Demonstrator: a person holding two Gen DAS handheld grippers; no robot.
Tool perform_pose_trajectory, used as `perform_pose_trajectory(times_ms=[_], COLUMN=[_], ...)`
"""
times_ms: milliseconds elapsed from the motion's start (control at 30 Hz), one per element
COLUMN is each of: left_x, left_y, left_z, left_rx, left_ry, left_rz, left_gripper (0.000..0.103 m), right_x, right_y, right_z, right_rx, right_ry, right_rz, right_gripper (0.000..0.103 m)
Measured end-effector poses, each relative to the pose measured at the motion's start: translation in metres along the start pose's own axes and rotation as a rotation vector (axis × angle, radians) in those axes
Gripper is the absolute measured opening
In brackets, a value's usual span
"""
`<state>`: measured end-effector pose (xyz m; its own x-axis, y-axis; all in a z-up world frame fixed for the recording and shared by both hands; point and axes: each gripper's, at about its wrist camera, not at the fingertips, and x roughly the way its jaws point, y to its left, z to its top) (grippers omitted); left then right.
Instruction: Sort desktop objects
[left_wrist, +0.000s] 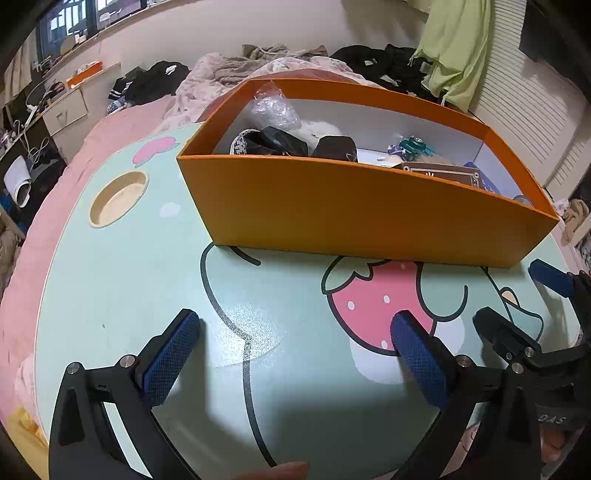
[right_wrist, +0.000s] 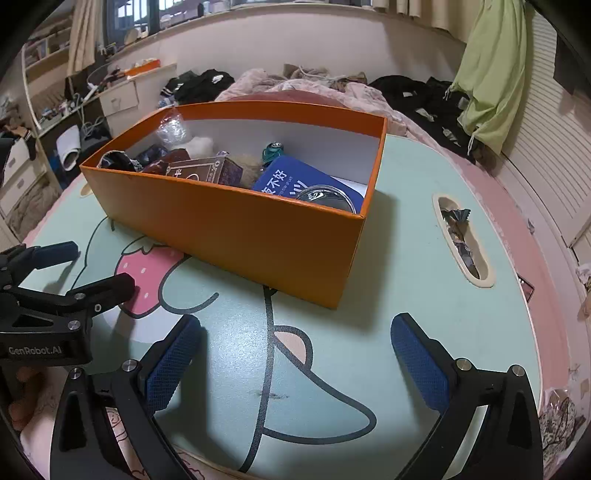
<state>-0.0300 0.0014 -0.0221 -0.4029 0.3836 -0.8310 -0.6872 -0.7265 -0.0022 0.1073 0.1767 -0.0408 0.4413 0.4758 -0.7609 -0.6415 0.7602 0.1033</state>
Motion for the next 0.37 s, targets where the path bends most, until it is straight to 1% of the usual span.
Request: perform_pose_trajectory(times_ms=[367], left_x=[-0.0003], left_y=[0.0004], left_z=[0.0002], left_rx=[-0.001], left_ry=[0.001], left_rz=[0.000], left_gripper=[0.103], right_x=[-0.0001], right_y=[0.0003], right_z=[-0.0002], right_rx=[0.001], right_ry=[0.000], right_rz=[0.000], right_gripper=[0.103])
